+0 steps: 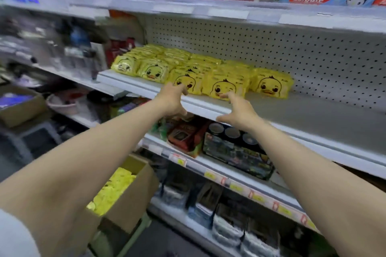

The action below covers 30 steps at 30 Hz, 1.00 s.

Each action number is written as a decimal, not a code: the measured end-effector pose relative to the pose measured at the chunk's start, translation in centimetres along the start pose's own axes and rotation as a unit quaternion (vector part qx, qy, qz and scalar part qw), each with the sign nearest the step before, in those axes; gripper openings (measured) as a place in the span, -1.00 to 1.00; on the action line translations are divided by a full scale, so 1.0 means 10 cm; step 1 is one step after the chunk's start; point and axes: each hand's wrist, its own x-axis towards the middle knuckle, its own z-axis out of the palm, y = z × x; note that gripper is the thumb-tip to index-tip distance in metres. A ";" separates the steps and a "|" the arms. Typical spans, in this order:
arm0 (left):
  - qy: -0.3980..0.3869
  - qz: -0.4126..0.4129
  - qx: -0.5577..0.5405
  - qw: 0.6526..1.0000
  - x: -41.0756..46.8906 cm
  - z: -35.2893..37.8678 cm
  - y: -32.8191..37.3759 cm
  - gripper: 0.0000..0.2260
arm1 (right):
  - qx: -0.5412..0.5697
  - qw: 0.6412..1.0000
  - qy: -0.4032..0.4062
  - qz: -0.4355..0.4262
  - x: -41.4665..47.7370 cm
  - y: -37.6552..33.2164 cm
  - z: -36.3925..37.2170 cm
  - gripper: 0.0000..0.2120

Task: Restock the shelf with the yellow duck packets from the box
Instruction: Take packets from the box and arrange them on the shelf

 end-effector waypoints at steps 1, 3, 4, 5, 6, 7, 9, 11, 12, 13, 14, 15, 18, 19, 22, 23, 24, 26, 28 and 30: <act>-0.001 -0.018 -0.002 1.000 -0.13 -0.02 -0.17 -0.39 | 0.003 1.000 -0.012 -0.015 0.00 -0.12 0.12 -0.28; -0.001 -0.048 0.010 0.999 -0.38 -0.05 -0.50 -0.38 | 0.011 0.998 -0.035 -0.046 0.01 -0.38 0.34 -0.28; 0.001 -0.061 0.019 0.998 -0.49 -0.06 -0.65 -0.37 | 0.016 0.997 -0.045 -0.061 0.02 -0.50 0.45 -0.29; 0.000 -0.079 0.022 0.997 -0.60 -0.06 -0.80 -0.37 | 0.020 0.996 -0.057 -0.071 0.03 -0.63 0.55 -0.29; -0.001 -0.097 0.020 0.995 -0.70 -0.06 -0.95 -0.38 | 0.024 0.994 -0.069 -0.077 0.04 -0.74 0.67 -0.29; -0.003 -0.117 0.017 0.993 -0.78 -0.04 -1.11 -0.38 | 0.023 0.993 -0.082 -0.083 0.06 -0.86 0.79 -0.28; 0.000 -0.142 0.018 0.990 -0.92 -0.01 -1.44 -0.37 | 0.014 0.989 -0.101 -0.103 0.10 -1.07 1.04 -0.27; -0.002 -0.164 0.018 0.986 -1.03 0.04 -1.79 -0.37 | 0.001 0.986 -0.119 -0.115 0.19 -1.29 1.31 -0.25; -0.004 -0.174 0.017 0.985 -1.08 0.06 -1.96 -0.37 | -0.005 0.984 -0.131 -0.121 0.24 -1.40 1.45 -0.25; -0.008 -0.187 0.014 0.982 -1.11 0.10 -2.14 -0.38 | -0.011 0.982 -0.144 -0.126 0.29 -1.50 1.61 -0.25; -0.015 -0.200 0.011 0.980 -1.13 0.15 -2.32 -0.38 | -0.015 0.979 -0.158 -0.130 0.34 -1.60 1.77 -0.25; -0.021 -0.208 0.009 0.978 -1.14 0.21 -2.50 -0.38 | -0.014 0.976 -0.172 -0.130 0.39 -1.68 1.94 -0.26; -0.050 -0.222 0.005 0.974 -1.05 0.43 -3.08 -0.32 | -0.003 0.968 -0.216 -0.126 0.58 -1.89 2.50 -0.28; -0.066 -0.222 -0.001 0.973 -0.98 0.53 -3.30 -0.31 | -0.005 0.966 -0.229 -0.122 0.66 -1.94 2.70 -0.29; -0.113 -0.214 -0.021 0.970 -0.72 0.84 -3.90 -0.32 | -0.017 0.961 -0.260 -0.091 0.93 -2.07 3.26 -0.30; -0.131 -0.209 -0.026 0.969 -0.64 0.94 -4.09 -0.35 | -0.025 0.959 -0.275 -0.072 1.01 -2.11 3.45 -0.29; -0.153 -0.199 -0.029 0.967 -0.58 1.04 -4.25 -0.38 | -0.032 0.955 -0.289 -0.053 1.08 -2.14 3.64 -0.29; -0.204 -0.187 -0.043 0.960 -0.46 1.29 -4.59 -0.43 | -0.044 0.947 -0.317 -0.015 1.17 -2.17 4.01 -0.31; -0.254 -0.179 -0.054 0.949 -0.38 1.51 -4.89 -0.45 | -0.049 0.935 -0.351 0.021 1.19 -2.18 4.35 -0.34; -0.297 -0.173 -0.050 0.938 -0.33 1.73 -5.16 -0.45 | -0.046 0.918 -0.390 0.052 1.15 -2.18 4.67 -0.37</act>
